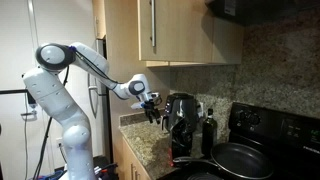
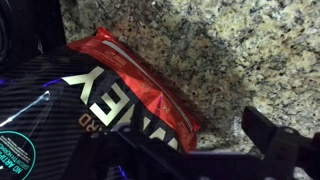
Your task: Turn off the air fryer
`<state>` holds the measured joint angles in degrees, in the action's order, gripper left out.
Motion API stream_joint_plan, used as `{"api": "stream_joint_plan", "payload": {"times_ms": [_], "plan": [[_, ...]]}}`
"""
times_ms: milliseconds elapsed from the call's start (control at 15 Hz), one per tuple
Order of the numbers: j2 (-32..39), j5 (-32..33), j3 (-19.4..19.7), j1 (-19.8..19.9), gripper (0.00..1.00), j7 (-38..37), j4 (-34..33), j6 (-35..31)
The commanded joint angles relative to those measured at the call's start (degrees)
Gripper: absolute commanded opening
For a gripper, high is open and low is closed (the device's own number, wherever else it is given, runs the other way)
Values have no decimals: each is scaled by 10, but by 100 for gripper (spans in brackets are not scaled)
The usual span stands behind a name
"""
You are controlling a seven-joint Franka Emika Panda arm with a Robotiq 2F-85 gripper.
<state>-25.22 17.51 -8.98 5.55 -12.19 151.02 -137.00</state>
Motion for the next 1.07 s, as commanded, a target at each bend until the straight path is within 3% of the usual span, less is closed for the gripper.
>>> {"api": "stream_joint_plan", "payload": {"times_ms": [0,267,600,667,867,933,1000], "plan": [[0,4,7,-7,100,-3,-1,2],[3,-14,59,-44,100,141,10,-56],[14,-65,127,-95,100,291,34,-211],[4,-52,99,-71,100,242,20,-158],[7,-61,115,-84,100,273,28,-191],[2,-66,116,-90,100,279,25,-164],[-3,-141,170,-161,100,365,22,-122]]}}
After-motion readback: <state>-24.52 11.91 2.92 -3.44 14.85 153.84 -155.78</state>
